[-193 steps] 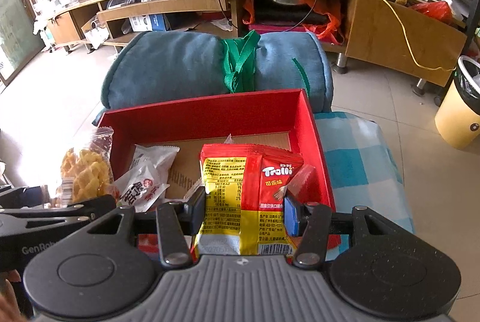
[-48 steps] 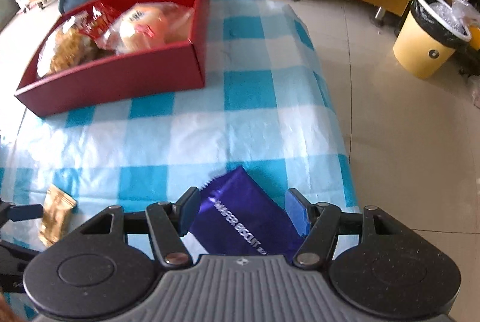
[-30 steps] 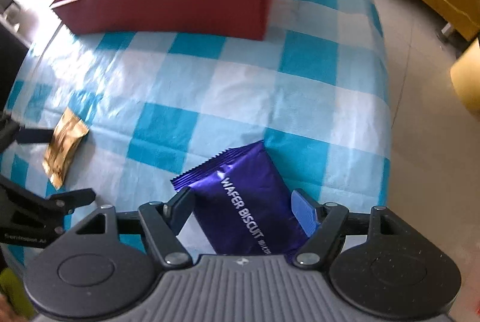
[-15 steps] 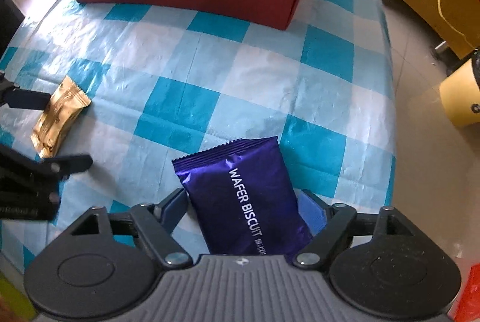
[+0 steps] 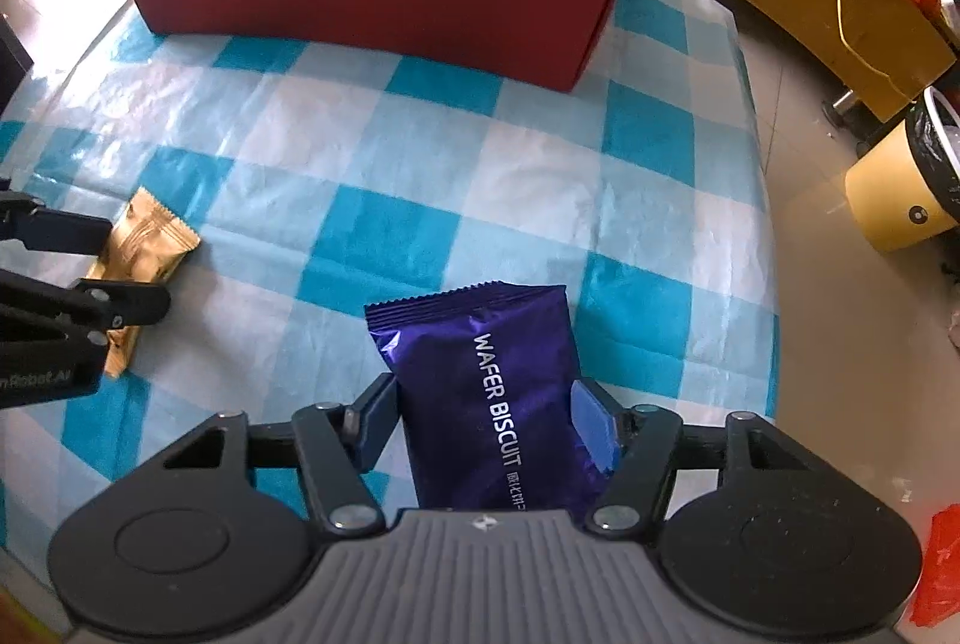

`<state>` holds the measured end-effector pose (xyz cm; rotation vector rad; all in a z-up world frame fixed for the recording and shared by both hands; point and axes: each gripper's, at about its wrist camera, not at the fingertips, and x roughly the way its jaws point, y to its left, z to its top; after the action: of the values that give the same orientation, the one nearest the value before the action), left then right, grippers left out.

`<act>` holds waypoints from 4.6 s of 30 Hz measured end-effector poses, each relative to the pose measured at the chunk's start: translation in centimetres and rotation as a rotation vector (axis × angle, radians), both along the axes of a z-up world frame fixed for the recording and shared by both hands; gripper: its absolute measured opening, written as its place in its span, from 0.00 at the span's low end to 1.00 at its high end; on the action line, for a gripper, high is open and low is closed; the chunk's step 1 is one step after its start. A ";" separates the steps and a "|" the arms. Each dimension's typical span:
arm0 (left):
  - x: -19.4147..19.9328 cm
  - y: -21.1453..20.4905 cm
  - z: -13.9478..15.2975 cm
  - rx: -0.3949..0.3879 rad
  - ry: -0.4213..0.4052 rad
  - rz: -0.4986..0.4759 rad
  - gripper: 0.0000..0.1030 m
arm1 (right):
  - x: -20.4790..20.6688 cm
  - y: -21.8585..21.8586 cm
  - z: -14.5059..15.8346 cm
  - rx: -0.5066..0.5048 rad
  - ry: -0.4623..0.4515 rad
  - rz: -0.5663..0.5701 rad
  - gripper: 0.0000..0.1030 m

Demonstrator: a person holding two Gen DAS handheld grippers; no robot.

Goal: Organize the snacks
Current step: 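Grasp the purple Wafer Biscuit packet with the right tool while left grasps the gold packet, then lift and carry the gold packet and Wafer Biscuit packet over the box, then lower both packets into the red box and open both tools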

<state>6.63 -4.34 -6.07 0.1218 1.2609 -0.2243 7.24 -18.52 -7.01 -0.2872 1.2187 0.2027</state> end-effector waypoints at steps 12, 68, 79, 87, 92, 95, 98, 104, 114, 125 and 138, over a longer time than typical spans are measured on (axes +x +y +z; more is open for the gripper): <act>-0.3 -0.1 -0.8 0.015 0.002 0.038 0.80 | 1.2 -0.5 -0.2 0.027 0.015 -0.004 0.60; 3.1 3.2 6.7 -0.089 -0.207 0.138 0.46 | 3.6 4.3 7.6 0.179 -0.242 -0.085 0.63; 4.8 3.4 7.7 -0.071 -0.252 0.142 0.46 | 5.0 4.5 8.7 0.194 -0.282 -0.097 0.63; 6.2 3.4 8.3 -0.067 -0.271 0.142 0.46 | 6.1 4.4 9.8 0.204 -0.319 -0.110 0.63; 7.3 3.4 8.6 -0.059 -0.281 0.144 0.46 | 7.4 4.6 10.5 0.212 -0.342 -0.119 0.63; 8.2 3.5 8.8 -0.055 -0.289 0.148 0.46 | 8.1 4.7 10.7 0.214 -0.356 -0.123 0.63; 9.1 3.6 9.1 -0.053 -0.301 0.153 0.46 | 9.1 4.7 11.0 0.222 -0.365 -0.129 0.63; 10.8 3.5 9.2 -0.047 -0.310 0.159 0.46 | 10.9 4.6 10.9 0.222 -0.377 -0.149 0.63; 13.4 2.9 8.4 -0.029 -0.307 0.159 0.45 | 14.6 4.7 9.6 0.225 -0.360 -0.169 0.63; 15.2 3.0 6.8 -0.009 -0.265 0.178 0.45 | 17.8 5.6 7.1 0.212 -0.323 -0.162 0.63; 15.7 3.5 5.9 0.014 -0.240 0.198 0.57 | 18.5 6.6 6.5 0.216 -0.326 -0.153 0.64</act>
<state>22.29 -0.83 -0.21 0.0337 1.0278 -0.0286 25.75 -11.89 -0.52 -0.0356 0.8820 0.1463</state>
